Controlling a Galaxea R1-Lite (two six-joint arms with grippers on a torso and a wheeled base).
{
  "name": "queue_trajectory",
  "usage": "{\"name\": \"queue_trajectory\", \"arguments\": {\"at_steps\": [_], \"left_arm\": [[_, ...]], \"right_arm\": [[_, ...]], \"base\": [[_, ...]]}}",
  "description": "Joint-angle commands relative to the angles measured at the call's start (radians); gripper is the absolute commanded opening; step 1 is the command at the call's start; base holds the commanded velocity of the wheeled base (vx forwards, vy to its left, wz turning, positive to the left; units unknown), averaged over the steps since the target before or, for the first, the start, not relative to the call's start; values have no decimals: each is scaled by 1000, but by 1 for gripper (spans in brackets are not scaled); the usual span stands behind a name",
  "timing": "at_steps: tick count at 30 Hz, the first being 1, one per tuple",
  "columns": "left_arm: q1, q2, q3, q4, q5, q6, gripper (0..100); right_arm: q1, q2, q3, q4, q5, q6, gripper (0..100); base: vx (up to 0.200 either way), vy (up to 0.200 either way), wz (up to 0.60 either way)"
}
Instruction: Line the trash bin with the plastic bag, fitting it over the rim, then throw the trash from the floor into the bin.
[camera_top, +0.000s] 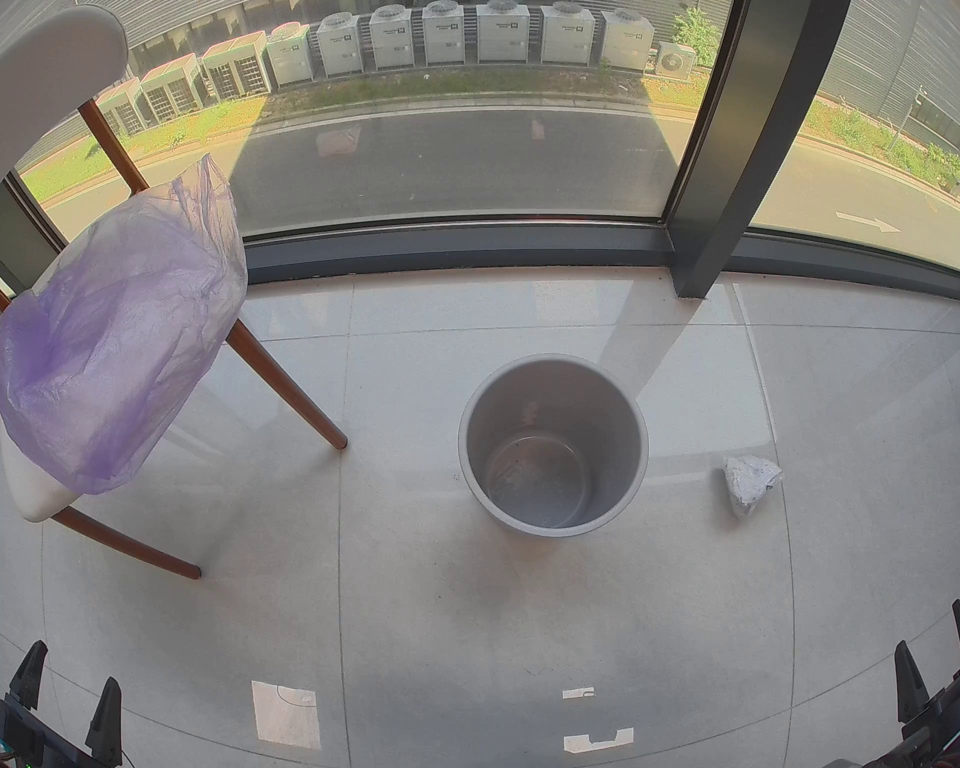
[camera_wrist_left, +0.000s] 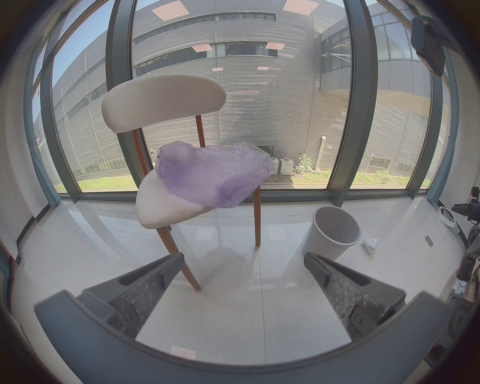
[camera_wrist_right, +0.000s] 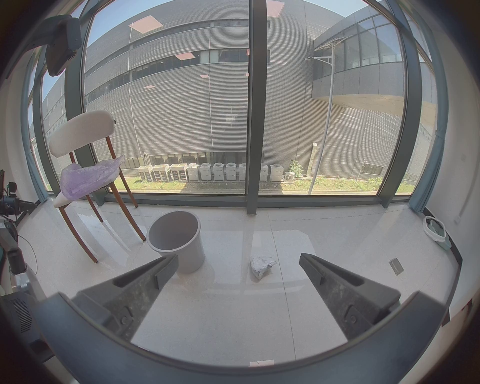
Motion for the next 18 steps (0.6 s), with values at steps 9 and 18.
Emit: {"name": "queue_trajectory", "arguments": {"at_steps": [9, 18], "left_arm": [[1, -16, 18, -16, 5, 1, 100], [1, -16, 18, -186, 5, 1, 100]], "right_arm": [[0, -15, 15, 0, 0, 1, 100], [0, -13, 16, -1, 0, 1, 100]], "base": [[0, 0, 0], [0, 0, 0]]}}
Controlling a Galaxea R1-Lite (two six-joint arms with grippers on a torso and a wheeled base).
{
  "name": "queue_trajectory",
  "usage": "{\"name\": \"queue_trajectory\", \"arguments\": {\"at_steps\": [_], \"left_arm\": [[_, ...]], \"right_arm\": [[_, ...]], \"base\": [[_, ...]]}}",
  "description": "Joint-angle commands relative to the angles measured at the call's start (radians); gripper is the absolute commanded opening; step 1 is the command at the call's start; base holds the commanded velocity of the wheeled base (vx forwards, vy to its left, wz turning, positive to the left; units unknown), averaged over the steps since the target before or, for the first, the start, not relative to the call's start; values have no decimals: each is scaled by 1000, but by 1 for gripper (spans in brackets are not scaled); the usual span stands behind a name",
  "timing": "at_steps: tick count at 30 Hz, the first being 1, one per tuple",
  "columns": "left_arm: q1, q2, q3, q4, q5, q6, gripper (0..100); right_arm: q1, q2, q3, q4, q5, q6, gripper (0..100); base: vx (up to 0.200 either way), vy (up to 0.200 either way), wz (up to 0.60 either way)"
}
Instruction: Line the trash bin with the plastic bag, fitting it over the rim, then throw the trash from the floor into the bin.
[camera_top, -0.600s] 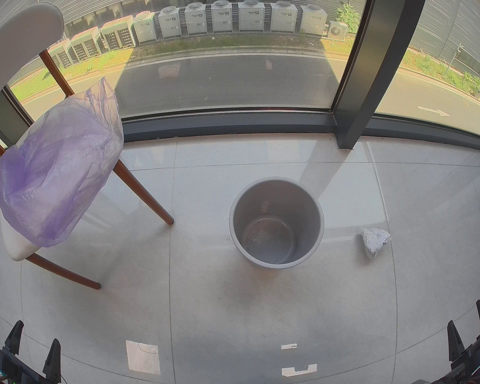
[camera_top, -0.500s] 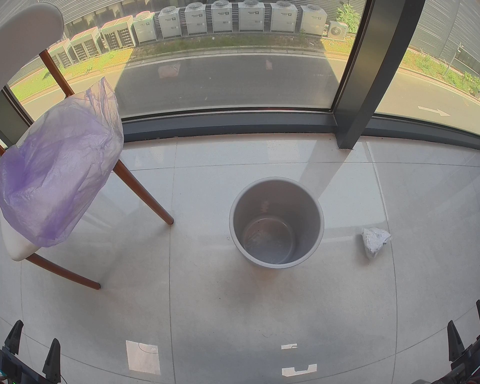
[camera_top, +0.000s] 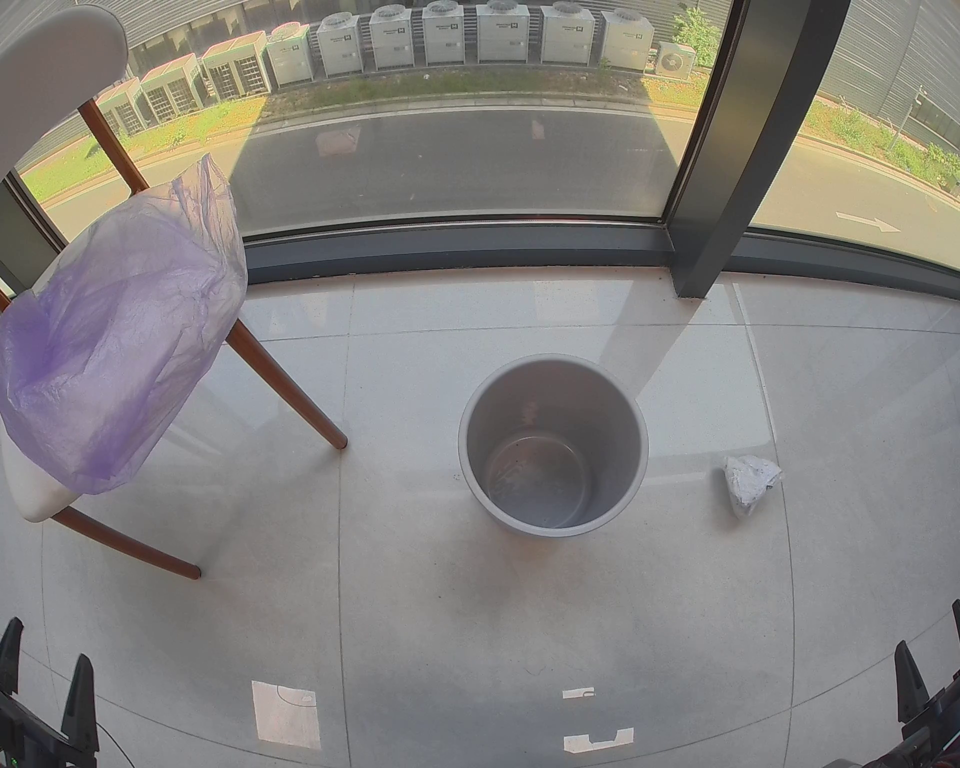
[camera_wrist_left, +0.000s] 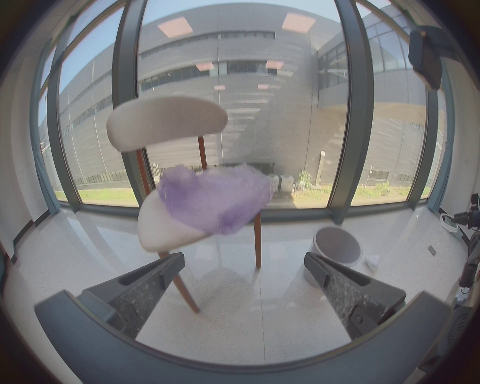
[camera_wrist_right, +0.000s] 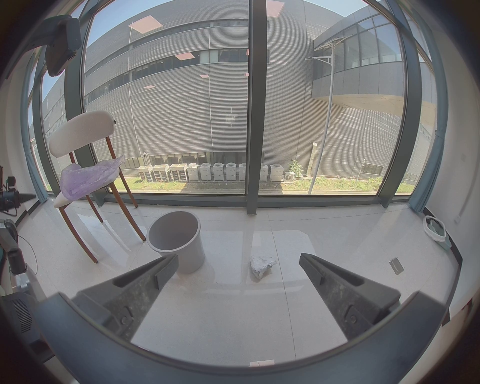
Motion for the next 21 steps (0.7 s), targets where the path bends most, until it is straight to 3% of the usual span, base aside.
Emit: {"name": "queue_trajectory", "arguments": {"at_steps": [1, 9, 12, 16, 19, 21], "left_arm": [[1, -16, 18, -66, -1, -1, 100], [1, -16, -10, -101, -19, 68, 100], [1, -16, -120, -35, -108, 70, 100], [-1, -16, -265, 167, -211, 71, 100], [-1, -16, -320, 216, -232, 78, 100], [-2, 87, -369, 190, -234, 78, 100]], "right_arm": [[0, -13, 15, -2, 0, 1, 100], [0, -15, 15, -2, 0, 1, 100], [0, -15, 15, -2, 0, 2, 100], [2, -15, 15, -2, 0, 2, 100], [0, -15, 15, -2, 0, 1, 100], [2, -15, 15, -2, 0, 1, 100]], "base": [[0, 0, 0], [0, 0, 0], [0, 0, 0], [0, 0, 0], [0, 0, 0], [0, 0, 0]]}}
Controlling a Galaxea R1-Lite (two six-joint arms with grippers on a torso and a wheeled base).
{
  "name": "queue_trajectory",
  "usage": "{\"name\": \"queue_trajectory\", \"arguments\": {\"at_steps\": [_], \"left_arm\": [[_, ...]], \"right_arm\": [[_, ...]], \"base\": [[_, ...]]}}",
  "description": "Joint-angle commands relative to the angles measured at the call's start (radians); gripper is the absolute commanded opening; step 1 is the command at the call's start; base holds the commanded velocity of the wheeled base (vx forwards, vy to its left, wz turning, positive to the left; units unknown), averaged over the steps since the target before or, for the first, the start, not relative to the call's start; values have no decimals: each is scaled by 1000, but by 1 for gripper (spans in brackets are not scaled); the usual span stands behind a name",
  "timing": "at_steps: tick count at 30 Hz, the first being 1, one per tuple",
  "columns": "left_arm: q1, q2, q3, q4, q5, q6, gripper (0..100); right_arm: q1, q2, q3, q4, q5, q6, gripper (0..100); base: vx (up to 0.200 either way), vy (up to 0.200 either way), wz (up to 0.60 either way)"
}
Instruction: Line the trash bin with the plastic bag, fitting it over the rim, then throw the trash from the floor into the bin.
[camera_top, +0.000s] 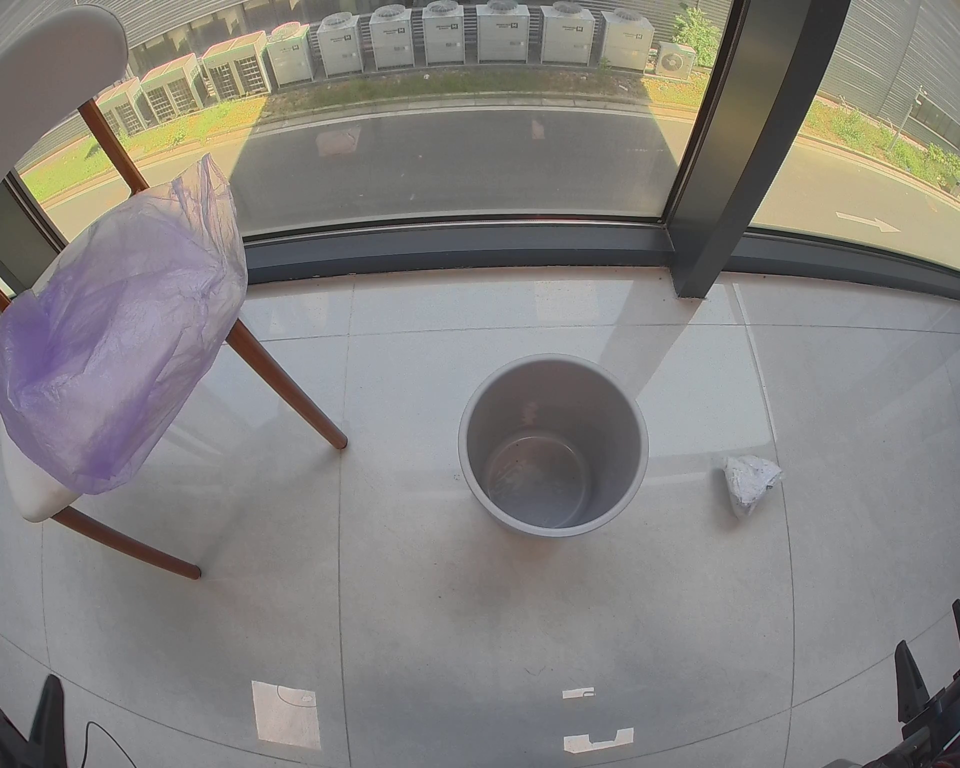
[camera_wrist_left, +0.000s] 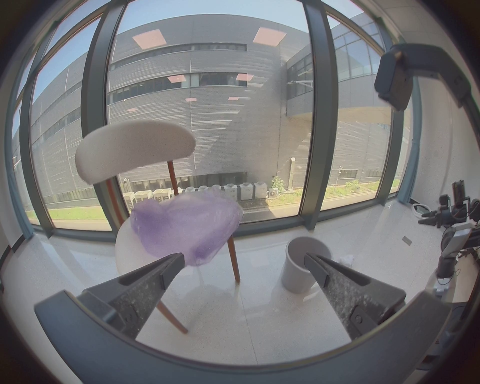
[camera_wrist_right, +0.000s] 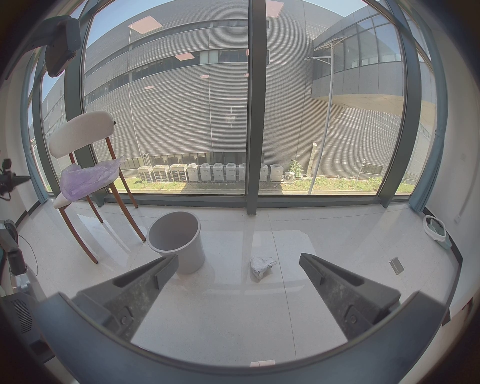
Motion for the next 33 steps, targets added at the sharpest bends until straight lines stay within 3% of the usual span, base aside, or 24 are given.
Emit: {"name": "queue_trajectory", "arguments": {"at_steps": [1, 6, 12, 15, 16, 20, 26, 33], "left_arm": [[-2, 136, -137, -11, -37, -1, 100], [-2, 309, -160, -155, -39, -1, 100], [-3, 579, -201, -369, -141, 15, 100], [-3, 628, -221, -407, -151, 27, 100], [-3, 723, -264, -455, -157, 59, 100], [-16, 817, -299, -474, -157, 107, 100], [-112, 897, -324, -479, -145, 162, 100], [-131, 1018, -388, -479, -60, 210, 100]], "right_arm": [[2, -15, 15, 1, 0, -1, 100], [2, -15, 15, 0, 0, -1, 100], [2, -15, 15, 0, -1, 0, 100], [2, -15, 15, 0, 0, 0, 100], [2, -15, 15, 0, 0, 0, 100], [2, -15, 15, 0, 0, 0, 100], [2, -15, 16, 0, 0, 0, 100], [2, -15, 16, 0, 0, 2, 100]], "base": [[0, 0, 0], [0, 0, 0], [0, 0, 0], [0, 0, 0], [0, 0, 0], [0, 0, 0], [0, 0, 0], [0, 0, 0]]}}
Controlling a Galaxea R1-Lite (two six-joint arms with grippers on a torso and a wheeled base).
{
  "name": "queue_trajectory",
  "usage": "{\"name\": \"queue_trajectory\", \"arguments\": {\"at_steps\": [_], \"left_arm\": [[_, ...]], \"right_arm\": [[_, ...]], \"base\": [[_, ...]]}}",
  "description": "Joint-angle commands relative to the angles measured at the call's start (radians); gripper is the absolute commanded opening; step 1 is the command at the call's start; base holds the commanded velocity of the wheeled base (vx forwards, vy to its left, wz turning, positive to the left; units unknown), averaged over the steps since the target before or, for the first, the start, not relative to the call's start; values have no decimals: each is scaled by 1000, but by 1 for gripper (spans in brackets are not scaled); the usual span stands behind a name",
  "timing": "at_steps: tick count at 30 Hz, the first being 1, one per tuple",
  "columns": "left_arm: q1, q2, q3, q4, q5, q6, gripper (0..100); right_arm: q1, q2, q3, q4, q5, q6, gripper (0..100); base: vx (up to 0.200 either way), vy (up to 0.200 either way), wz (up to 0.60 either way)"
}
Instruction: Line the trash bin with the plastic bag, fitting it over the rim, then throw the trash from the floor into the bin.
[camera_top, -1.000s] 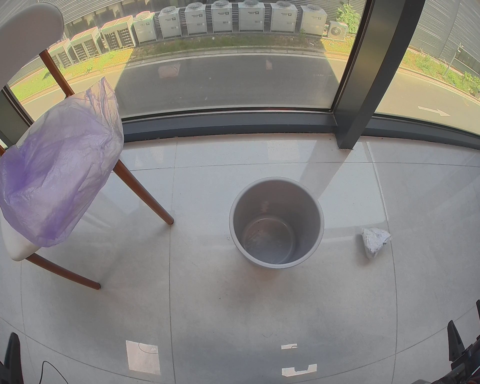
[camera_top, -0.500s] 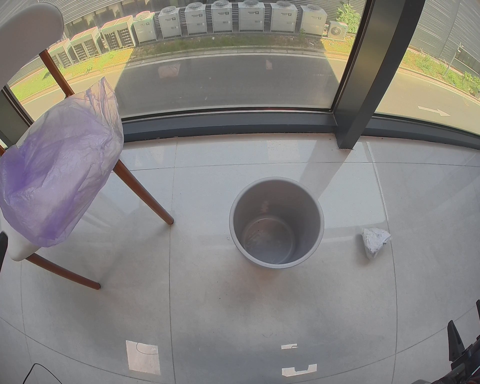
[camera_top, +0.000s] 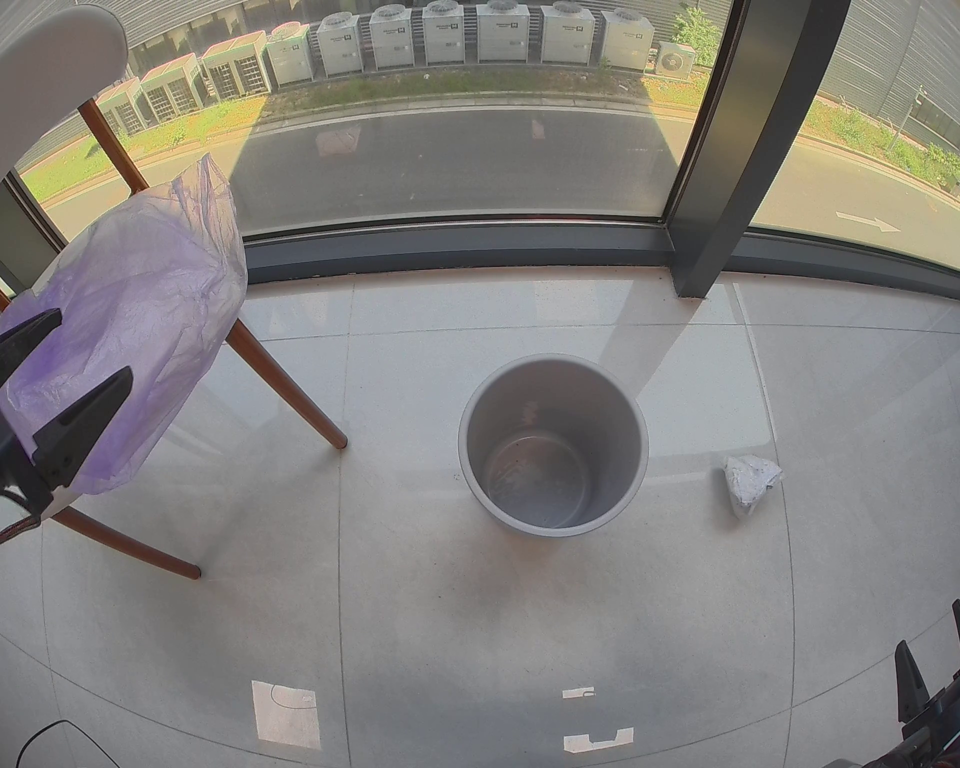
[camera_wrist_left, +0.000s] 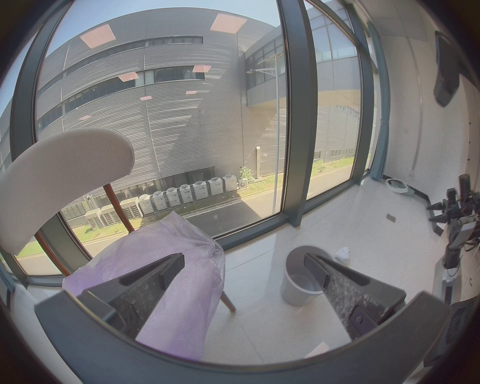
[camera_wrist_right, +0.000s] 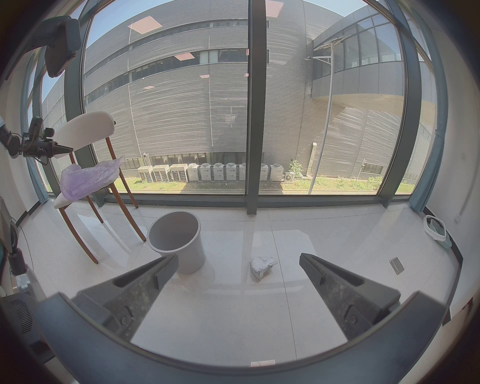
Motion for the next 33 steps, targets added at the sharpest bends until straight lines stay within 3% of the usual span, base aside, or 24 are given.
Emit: {"name": "queue_trajectory", "arguments": {"at_steps": [1, 4, 9, 14, 16, 17, 18, 20, 25, 30, 33], "left_arm": [[-18, 129, -56, -1, 60, 28, 100], [-21, 179, -88, -1, 113, 53, 100], [-32, 258, -163, 0, 126, 126, 100], [-164, 378, -249, 0, 169, 129, 100], [-268, 452, -315, 2, 294, 100, 100], [-268, 452, -315, 2, 294, 100, 100], [-286, 491, -356, 0, 375, 66, 100], [-288, 522, -393, 3, 441, 36, 100], [-291, 548, -416, 14, 498, 25, 100], [-291, 591, -416, 22, 648, 27, 100], [-283, 602, -413, 25, 668, 47, 100]], "right_arm": [[1, -15, 15, 0, -1, 0, 100], [1, -15, 15, 0, -1, 0, 100], [1, -15, 15, 0, -1, 3, 100], [1, -15, 15, 0, -1, 3, 100], [1, -15, 16, 0, -1, 5, 100], [1, -15, 16, 0, -1, 5, 100], [1, -15, 16, 0, -1, 5, 100], [1, -15, 16, 0, -1, 5, 100], [1, -15, 16, 0, -1, 5, 100], [2, -15, 16, 0, -1, 5, 100], [1, -15, 16, 0, -1, 5, 100]], "base": [[0, 0, 0], [0, 0, 0], [0, 0, 0], [0, 0, 0], [0, 0, 0], [0, 0, 0], [0, 0, 0], [0, 0, 0], [0, 0, 0], [0, 0, 0], [0, 0, 0]]}}
